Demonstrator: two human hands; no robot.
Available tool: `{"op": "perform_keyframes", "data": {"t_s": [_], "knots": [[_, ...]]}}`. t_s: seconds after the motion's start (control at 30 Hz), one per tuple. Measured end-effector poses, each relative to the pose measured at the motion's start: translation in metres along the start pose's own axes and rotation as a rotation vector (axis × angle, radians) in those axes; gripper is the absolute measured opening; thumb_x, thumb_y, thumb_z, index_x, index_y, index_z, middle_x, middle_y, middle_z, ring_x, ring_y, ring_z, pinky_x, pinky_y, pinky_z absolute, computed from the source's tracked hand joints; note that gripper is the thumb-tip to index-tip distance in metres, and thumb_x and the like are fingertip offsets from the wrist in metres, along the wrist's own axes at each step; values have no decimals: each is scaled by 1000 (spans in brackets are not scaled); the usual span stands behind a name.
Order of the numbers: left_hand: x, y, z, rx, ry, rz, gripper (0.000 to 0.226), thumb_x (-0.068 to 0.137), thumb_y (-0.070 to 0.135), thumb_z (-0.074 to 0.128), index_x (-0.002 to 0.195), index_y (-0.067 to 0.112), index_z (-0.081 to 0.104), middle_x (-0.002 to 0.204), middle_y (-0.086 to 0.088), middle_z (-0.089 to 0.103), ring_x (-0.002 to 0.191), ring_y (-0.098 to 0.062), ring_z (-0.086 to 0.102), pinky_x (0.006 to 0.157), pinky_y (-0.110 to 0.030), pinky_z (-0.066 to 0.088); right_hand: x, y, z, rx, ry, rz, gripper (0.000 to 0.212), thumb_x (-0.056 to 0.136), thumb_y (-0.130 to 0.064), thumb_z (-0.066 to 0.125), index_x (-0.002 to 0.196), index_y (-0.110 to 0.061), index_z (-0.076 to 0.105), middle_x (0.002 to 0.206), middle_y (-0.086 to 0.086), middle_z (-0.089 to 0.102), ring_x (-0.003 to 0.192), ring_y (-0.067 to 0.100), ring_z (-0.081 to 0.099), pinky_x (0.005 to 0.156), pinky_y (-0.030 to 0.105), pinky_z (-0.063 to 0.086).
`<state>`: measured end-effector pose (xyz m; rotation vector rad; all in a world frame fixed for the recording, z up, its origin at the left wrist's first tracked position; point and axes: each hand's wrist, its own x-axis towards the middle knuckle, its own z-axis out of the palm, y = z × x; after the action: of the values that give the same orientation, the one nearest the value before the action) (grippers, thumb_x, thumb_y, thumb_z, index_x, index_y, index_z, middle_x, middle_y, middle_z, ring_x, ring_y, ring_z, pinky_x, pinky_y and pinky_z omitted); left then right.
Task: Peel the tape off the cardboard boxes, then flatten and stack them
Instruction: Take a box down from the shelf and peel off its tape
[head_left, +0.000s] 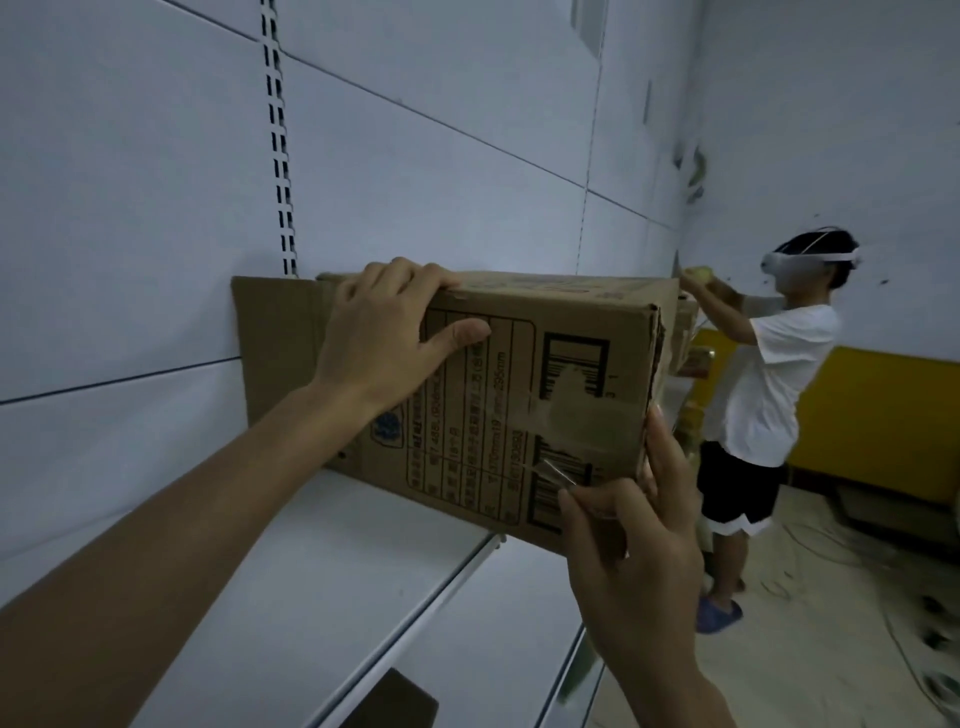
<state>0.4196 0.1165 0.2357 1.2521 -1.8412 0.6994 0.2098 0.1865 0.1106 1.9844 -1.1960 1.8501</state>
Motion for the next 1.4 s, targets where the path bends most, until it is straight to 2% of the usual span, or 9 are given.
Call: {"op": "perform_keyframes", "data": {"t_s": [0.13,0.33,0.53,0.63,0.87,1.0,1.07,1.23,1.4], "knots": [[-1,3,0,37,16,-8,79,80,80,17,120,23,55,107,-2,58,103,-22,51,91,-40,33,0,9,3,24,49,-14,17,81,-19,73,73,-19,58,155,-4,27,127,18,46,77,23,50],[2,13,2,105,33,-18,85,79,81,14,129,24,54,102,-2,55,99,-22,50,86,-38,31,5,28,11,209,129,-12,10,83,-28,61,80,-19,59,151,-2,29,138,23,34,93,43,52],[25,55,13,-48,24,-31,77,73,85,30,101,21,60,97,6,59,88,-15,54,84,-39,43,13,66,-8,401,233,41,11,94,-33,53,90,-24,50,150,5,32,144,16,25,114,26,29],[35,79,25,-8,10,-76,80,68,89,27,100,23,57,99,5,68,83,-15,59,81,-37,44,21,88,-18,496,197,97,15,98,-43,43,93,-29,46,154,3,32,145,14,25,112,19,29],[49,158,44,198,73,-167,78,67,89,24,95,24,58,86,5,67,72,-11,55,74,-27,32,43,154,-65,634,143,156,14,92,-28,50,89,-14,50,149,8,39,139,9,35,103,15,36],[54,205,51,256,165,-197,77,68,88,25,89,22,60,69,14,50,66,8,38,72,-27,26,53,184,-98,724,110,119,19,94,-32,50,86,-15,50,149,8,40,136,6,39,98,13,39],[59,225,51,283,204,-211,79,69,87,24,85,19,60,66,13,44,63,0,38,71,-27,25,59,194,-111,735,88,121,12,91,-29,50,86,-18,50,148,1,41,134,3,42,95,12,41],[73,255,45,316,328,-316,75,68,87,32,75,16,56,66,7,47,65,-12,44,67,-27,26,75,199,-135,742,2,98,2,92,-37,48,91,-38,47,151,-12,37,125,20,54,84,49,54],[63,256,53,169,462,-347,49,88,59,33,76,17,54,70,10,51,72,-11,47,71,-38,43,81,196,-137,676,-21,22,1,92,-34,48,91,-35,48,150,-10,37,136,15,41,99,50,46]]}}
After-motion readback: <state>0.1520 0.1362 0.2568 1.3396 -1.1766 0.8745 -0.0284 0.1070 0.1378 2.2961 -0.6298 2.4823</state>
